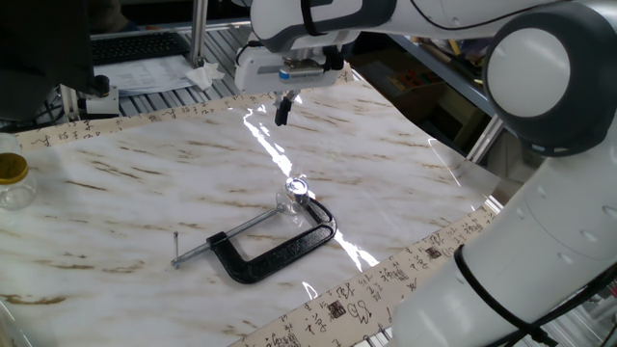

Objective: Unscrew the lid from the jar

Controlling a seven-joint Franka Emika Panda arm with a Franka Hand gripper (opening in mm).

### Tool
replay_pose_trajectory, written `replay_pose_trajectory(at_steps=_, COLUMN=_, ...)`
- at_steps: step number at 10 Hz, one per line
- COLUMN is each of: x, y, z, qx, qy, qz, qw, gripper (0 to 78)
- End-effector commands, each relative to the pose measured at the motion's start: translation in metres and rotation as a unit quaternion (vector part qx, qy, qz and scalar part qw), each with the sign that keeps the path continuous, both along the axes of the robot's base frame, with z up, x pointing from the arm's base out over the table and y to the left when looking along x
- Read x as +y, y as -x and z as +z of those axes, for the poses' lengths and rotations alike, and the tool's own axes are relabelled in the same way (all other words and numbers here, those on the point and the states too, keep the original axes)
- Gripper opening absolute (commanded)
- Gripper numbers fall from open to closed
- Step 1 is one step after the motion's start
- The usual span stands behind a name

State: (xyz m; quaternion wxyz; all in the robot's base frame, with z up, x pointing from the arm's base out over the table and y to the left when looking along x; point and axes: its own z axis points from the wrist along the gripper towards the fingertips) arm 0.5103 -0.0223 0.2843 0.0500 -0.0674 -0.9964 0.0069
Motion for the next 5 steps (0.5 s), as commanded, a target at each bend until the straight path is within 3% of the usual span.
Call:
replay_pose_trajectory(at_steps=1, x=-0.003, y=0.022, z=-0.011, qx=-0.021, qy=-0.01, qz=0.006, qw=0.9997, gripper=0.0)
replay_pose_trajectory(at_steps=2, x=-0.009, y=0.032, z=-0.018, qx=-0.031, qy=-0.009, qz=0.015, qw=0.9994, gripper=0.0)
replay_pose_trajectory(at_steps=3, x=-0.01, y=0.032, z=-0.018, qx=-0.031, qy=-0.009, qz=0.015, qw=0.9994, gripper=0.0)
replay_pose_trajectory(at_steps=4, x=-0.024, y=0.047, z=-0.034, qx=-0.042, qy=-0.011, qz=0.031, qw=0.9986, gripper=0.0)
replay_pose_trajectory(at_steps=5, x=-0.03, y=0.054, z=-0.04, qx=-0.046, qy=-0.012, qz=0.037, qw=0.9982, gripper=0.0)
